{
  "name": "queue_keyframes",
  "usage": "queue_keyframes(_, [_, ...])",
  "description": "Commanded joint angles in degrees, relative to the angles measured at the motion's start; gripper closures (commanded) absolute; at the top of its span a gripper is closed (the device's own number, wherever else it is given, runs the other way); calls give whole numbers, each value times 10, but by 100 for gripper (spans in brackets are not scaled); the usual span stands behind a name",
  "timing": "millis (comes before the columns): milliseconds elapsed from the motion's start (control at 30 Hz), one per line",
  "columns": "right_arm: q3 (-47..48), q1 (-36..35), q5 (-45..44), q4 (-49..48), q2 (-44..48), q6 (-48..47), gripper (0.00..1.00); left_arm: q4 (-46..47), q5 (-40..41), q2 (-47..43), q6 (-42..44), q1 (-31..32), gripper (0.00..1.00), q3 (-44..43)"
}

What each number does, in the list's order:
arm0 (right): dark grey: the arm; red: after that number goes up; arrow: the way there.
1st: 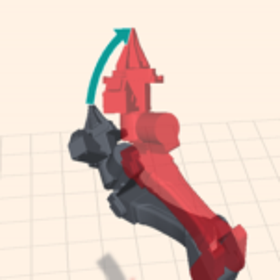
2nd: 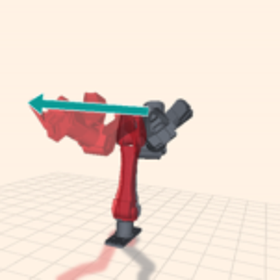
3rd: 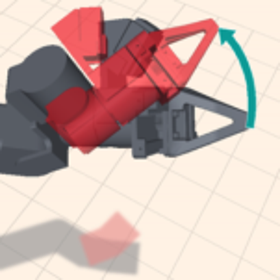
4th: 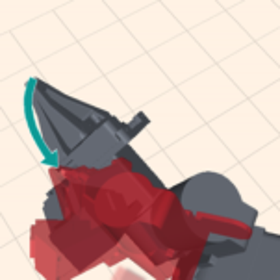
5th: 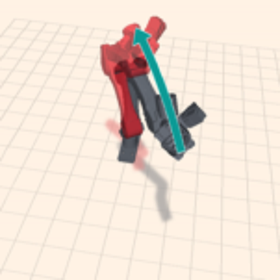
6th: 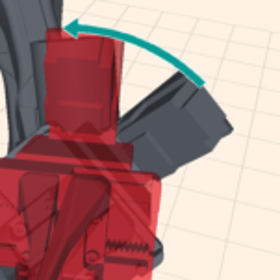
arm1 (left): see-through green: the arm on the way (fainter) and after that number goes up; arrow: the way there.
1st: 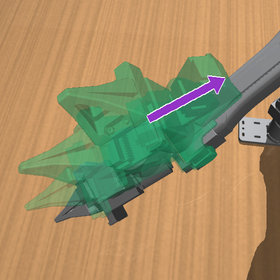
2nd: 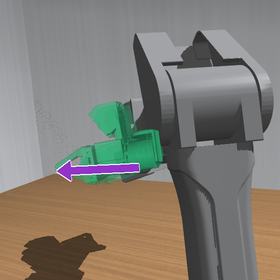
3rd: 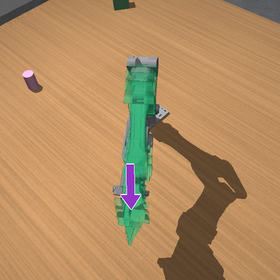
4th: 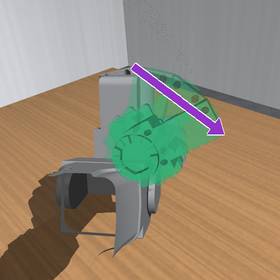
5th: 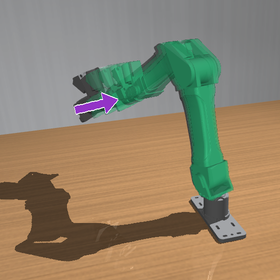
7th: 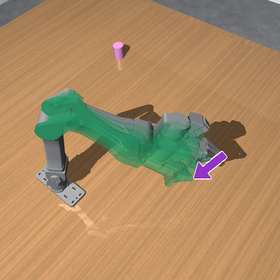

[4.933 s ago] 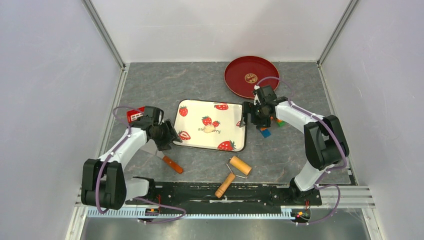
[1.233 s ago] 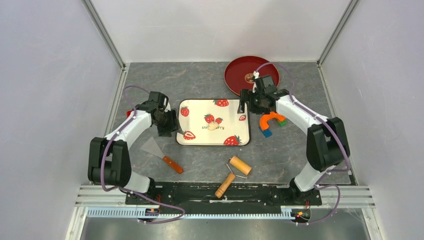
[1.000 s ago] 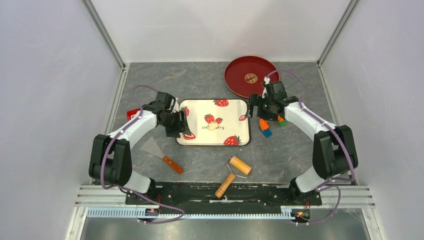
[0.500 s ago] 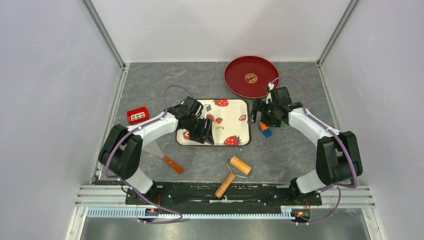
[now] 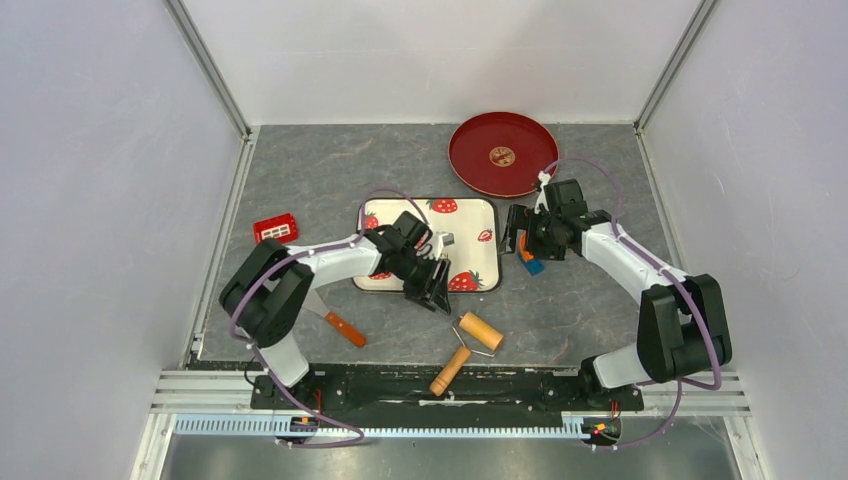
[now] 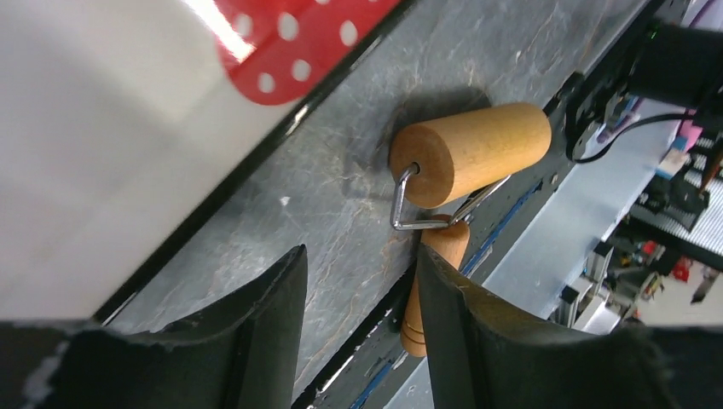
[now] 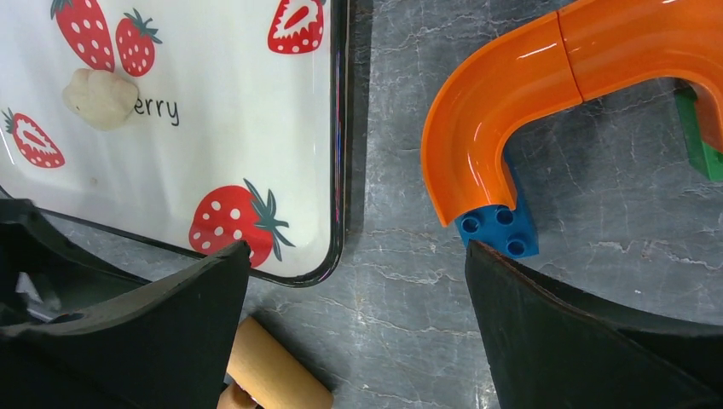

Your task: Roll out the dumpling wrappers from the dough

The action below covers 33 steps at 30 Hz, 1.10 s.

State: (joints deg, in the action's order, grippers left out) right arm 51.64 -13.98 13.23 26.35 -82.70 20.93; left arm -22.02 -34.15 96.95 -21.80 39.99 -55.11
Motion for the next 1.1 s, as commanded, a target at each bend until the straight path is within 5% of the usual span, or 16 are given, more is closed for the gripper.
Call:
queue_keyframes(0, [-2,3,7,9,23,-11,2,47,-44,26,-9,29,45,21])
queue_keyframes(533, [-17,3,9,43,68,-31,2,247,-63,102,-135,55,57,86])
queue_keyframes(667, [-18,4,10,46,76,-33,2,250,-54,117,-135,66,66,81])
queue_keyframes(867, [-21,4,17,49,87,-32,2,267,-53,122,-162,70,98,74])
queue_keyframes(1067, [-16,4,12,59,104,-35,2,289,-69,94,-212,70,98,51])
